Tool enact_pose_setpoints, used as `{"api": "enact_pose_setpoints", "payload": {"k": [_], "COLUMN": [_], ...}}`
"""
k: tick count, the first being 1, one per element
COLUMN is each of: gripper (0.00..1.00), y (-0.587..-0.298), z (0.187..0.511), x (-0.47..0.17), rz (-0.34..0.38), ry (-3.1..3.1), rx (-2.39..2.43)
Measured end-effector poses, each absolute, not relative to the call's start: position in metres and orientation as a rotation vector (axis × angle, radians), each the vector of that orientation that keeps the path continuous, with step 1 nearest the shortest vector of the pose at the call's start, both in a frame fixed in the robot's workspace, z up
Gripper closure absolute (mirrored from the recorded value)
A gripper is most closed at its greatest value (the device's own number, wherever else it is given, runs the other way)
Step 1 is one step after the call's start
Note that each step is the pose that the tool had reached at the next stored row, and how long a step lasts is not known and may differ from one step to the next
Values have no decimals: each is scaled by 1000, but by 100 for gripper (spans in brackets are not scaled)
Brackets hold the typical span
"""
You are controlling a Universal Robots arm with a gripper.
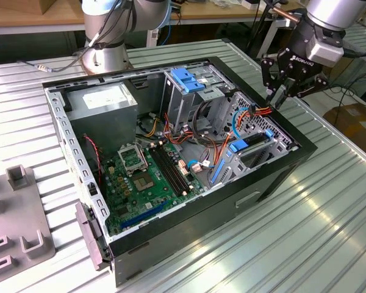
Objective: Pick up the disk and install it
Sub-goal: 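Insert the first disk wire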
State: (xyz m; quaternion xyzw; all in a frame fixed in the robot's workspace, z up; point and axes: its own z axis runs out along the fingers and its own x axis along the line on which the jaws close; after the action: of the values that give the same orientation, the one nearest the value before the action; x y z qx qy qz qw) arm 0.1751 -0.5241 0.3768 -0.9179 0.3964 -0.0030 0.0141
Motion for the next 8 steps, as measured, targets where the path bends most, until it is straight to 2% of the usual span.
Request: {"api": "enact_pose_setpoints", "payload": {"k": [8], "gripper": [70], "y": [-524], "z": [371], "x": [175], "rz": [-27], "ry": [1075], "rx": [-2919]}}
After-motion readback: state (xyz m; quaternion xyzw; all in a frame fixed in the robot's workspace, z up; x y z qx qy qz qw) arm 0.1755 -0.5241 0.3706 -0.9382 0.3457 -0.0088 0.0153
